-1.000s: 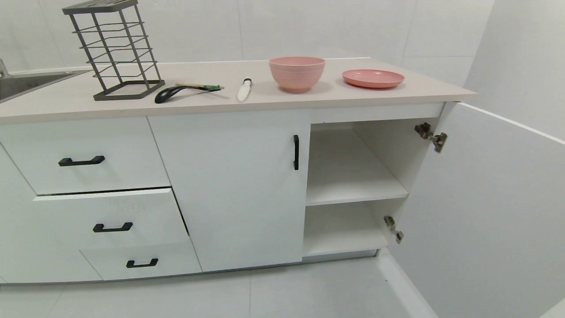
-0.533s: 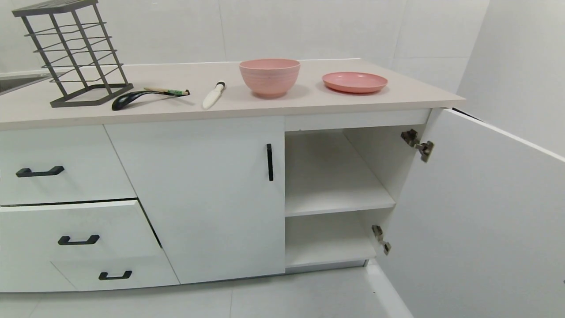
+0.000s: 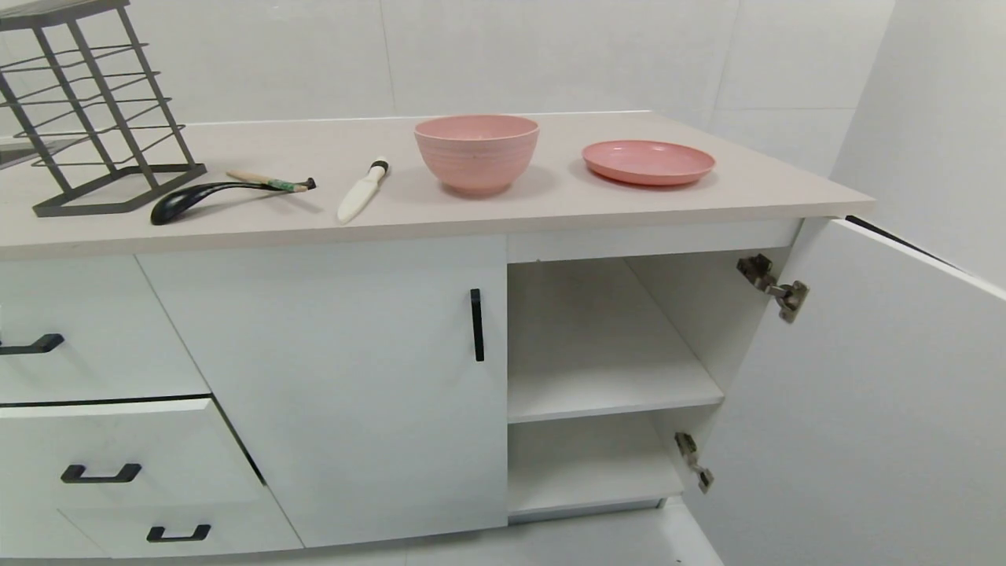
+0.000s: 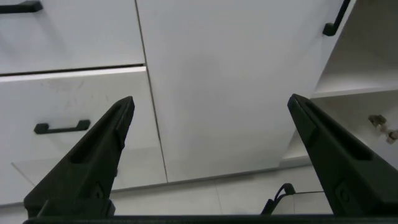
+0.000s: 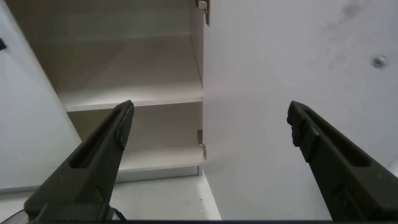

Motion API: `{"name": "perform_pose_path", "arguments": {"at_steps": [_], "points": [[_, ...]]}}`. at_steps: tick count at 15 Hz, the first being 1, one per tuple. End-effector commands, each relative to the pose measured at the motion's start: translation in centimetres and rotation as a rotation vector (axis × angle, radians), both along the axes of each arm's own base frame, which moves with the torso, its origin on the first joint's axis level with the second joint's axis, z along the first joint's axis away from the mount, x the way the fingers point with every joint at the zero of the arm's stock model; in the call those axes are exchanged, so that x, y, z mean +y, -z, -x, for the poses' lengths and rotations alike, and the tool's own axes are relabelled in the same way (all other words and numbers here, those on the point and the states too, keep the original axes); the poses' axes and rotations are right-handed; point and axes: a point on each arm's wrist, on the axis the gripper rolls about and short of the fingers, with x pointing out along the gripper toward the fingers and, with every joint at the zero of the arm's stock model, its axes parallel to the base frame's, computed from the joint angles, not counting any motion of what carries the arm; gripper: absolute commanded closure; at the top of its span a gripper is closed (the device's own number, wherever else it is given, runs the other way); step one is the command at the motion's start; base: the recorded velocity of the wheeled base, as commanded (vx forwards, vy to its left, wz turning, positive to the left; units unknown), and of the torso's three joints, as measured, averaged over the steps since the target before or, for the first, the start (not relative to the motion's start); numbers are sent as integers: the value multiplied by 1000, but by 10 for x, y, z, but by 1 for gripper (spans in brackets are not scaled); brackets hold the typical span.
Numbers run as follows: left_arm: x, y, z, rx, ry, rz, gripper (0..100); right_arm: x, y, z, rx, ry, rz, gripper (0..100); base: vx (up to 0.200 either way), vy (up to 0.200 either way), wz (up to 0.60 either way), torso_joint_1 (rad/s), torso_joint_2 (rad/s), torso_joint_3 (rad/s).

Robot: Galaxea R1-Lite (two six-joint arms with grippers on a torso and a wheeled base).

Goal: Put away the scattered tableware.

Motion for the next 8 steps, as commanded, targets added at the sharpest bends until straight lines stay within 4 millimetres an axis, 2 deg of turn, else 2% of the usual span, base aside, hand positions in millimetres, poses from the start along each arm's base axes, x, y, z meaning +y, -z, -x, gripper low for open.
{"name": "perform_pose_path", "arguments": {"at_steps": [1, 2, 4, 5, 8], "points": [[0, 0, 0, 2, 1, 1, 0, 0, 0, 0, 2, -1, 0, 0, 0, 0, 0, 0, 0, 0], [0, 0, 0, 2, 1, 1, 0, 0, 0, 0, 2, -1, 0, 0, 0, 0, 0, 0, 0, 0], [0, 0, 0, 0, -1, -3, 0, 0, 0, 0, 2, -1, 0, 0, 0, 200, 0, 7, 7, 2], [0, 0, 0, 2, 2, -1, 0, 0, 0, 0, 2, -1, -2, 0, 200, 200, 0, -2, 7, 7], [0, 0, 0, 2, 1, 1, 0, 0, 0, 0, 2, -1, 0, 0, 0, 0, 0, 0, 0, 0]]}}
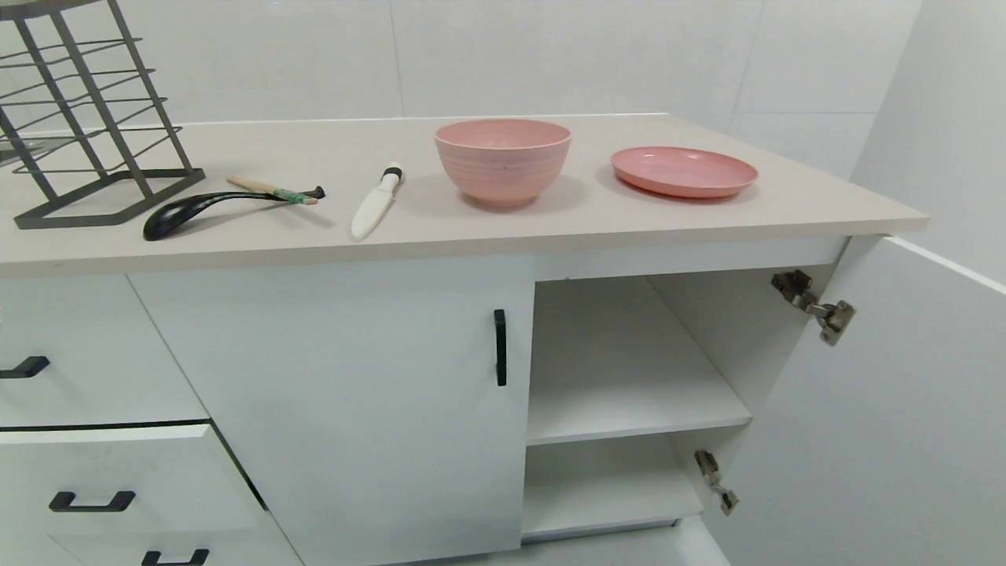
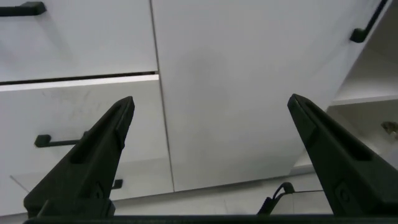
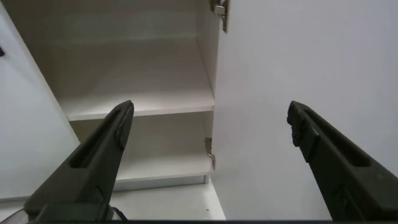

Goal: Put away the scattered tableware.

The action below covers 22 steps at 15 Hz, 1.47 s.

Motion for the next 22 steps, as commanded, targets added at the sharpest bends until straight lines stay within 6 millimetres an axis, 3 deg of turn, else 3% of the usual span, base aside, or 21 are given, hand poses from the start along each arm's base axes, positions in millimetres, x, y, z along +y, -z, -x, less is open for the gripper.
{"name": "perform_pose_path", "arguments": {"at_steps": [1, 6, 14, 18, 22], "points": [[0, 0, 0, 1, -2, 2, 0, 0, 0, 0, 4, -3, 0, 0, 0, 0, 0, 0, 0, 0], [0, 0, 0, -1, -4, 0, 0, 0, 0, 0, 4, -3, 2, 0, 120, 0, 0, 29, -42, -8], [0, 0, 0, 1, -4, 2, 0, 0, 0, 0, 4, -3, 2, 0, 0, 0, 0, 102, -40, -55], [0, 0, 0, 1, -4, 2, 0, 0, 0, 0, 4, -3, 0, 0, 0, 0, 0, 200, -547, -193], [0, 0, 0, 0, -2, -3, 0, 0, 0, 0, 4, -3, 0, 0, 200, 0, 0, 213, -513, -201]]}}
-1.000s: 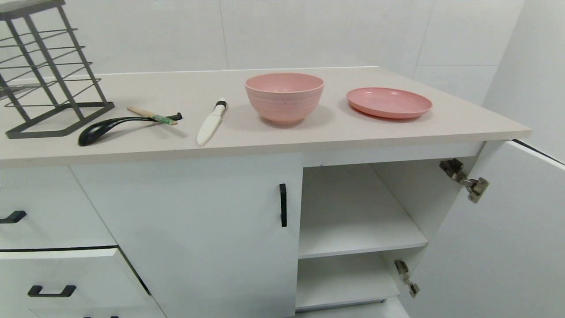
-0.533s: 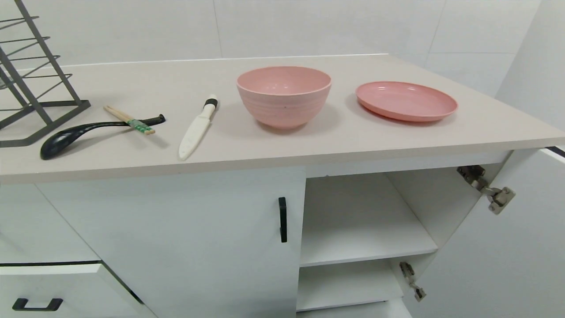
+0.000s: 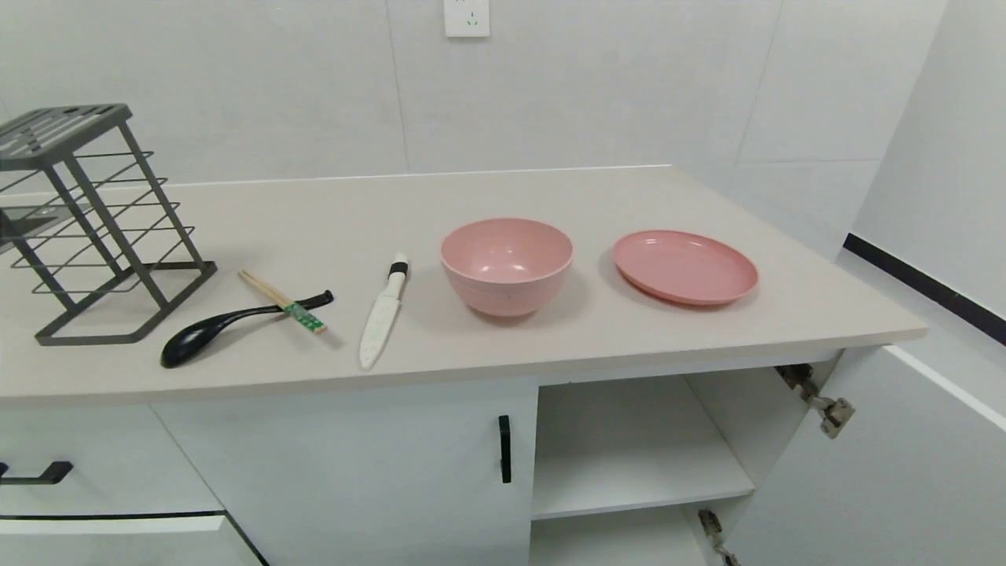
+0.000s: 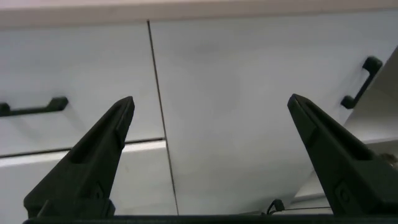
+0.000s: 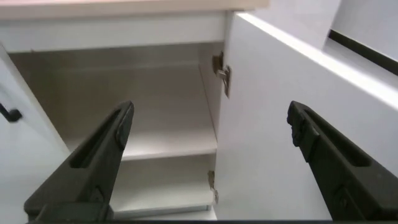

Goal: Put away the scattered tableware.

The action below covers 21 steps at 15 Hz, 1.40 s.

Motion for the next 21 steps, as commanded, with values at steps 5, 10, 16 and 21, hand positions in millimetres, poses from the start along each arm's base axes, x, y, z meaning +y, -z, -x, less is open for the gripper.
{"name": "perform_pose_path", "arguments": {"at_steps": [5, 10, 16, 21], "points": [[0, 0, 0, 1, 0, 3, 0, 0, 0, 0, 0, 1, 0, 0, 40, 0, 0, 122, -311, -142], [0, 0, 0, 1, 0, 4, 0, 0, 0, 0, 0, 0, 0, 0, 0, 0, 0, 253, -372, -177], [0, 0, 0, 1, -3, 3, 0, 0, 0, 0, 0, 0, 1, 0, 0, 0, 0, 272, -513, -251], [0, 0, 0, 1, 2, -5, 0, 0, 0, 0, 0, 0, 0, 0, 0, 0, 0, 284, -552, -268]]}}
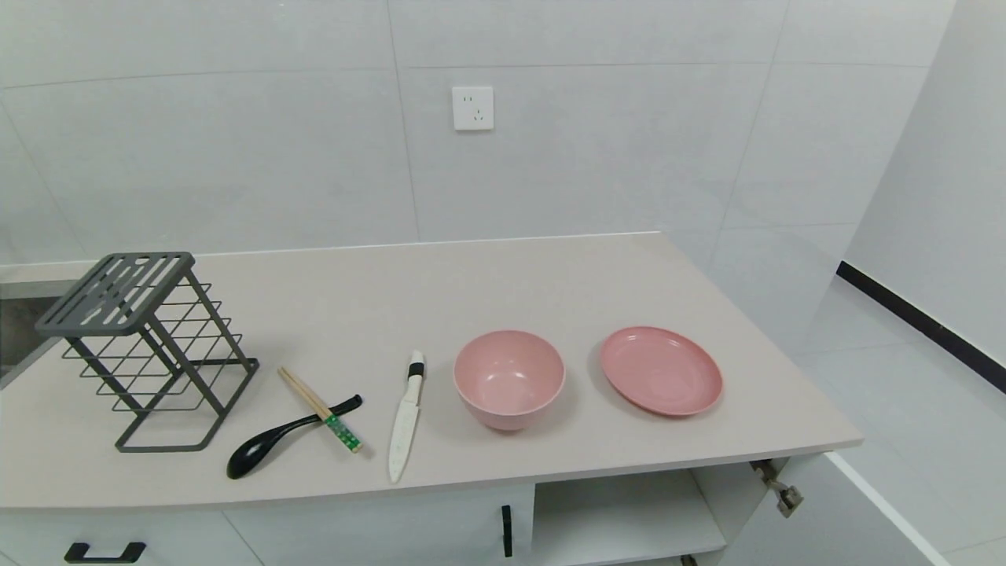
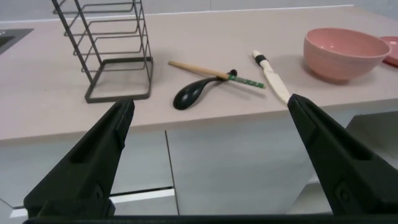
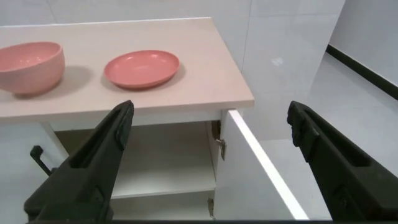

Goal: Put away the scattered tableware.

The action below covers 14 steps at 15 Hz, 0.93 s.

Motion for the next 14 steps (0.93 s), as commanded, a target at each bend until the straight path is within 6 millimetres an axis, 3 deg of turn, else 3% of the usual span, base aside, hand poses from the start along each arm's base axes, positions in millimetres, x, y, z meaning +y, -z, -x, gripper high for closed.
{"name": "perform_pose_path", "arguments": {"at_steps": [1, 8, 14], "points": [[0, 0, 0, 2, -1, 1, 0, 0, 0, 0, 2, 0, 0, 0, 0, 0, 0, 305, -588, -290], [0, 0, 0, -2, 2, -2, 0, 0, 0, 0, 1, 0, 1, 0, 0, 0, 0, 255, -498, -240], [0, 0, 0, -3, 2, -4, 0, 0, 0, 0, 0, -1, 9, 0, 0, 0, 0, 23, -44, -17]]}}
